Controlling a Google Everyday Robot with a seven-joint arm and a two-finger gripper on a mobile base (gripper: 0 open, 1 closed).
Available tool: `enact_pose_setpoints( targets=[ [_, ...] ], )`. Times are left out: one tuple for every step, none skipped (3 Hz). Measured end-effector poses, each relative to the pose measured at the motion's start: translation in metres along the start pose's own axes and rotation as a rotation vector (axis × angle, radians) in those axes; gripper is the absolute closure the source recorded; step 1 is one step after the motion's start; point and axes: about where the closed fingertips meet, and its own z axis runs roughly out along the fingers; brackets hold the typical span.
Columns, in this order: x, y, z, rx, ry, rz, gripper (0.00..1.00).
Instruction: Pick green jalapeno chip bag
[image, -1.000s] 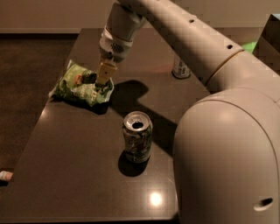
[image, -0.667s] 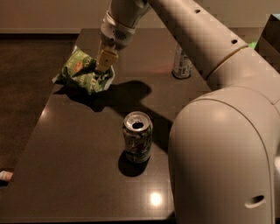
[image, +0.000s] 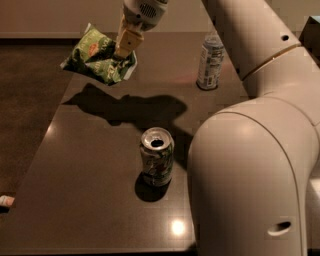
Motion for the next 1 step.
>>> enact_pose_setpoints(
  targets=[
    [-0.0043,-0.0071,0.0066,0.017,-0.015,0.001,1.0]
  ],
)
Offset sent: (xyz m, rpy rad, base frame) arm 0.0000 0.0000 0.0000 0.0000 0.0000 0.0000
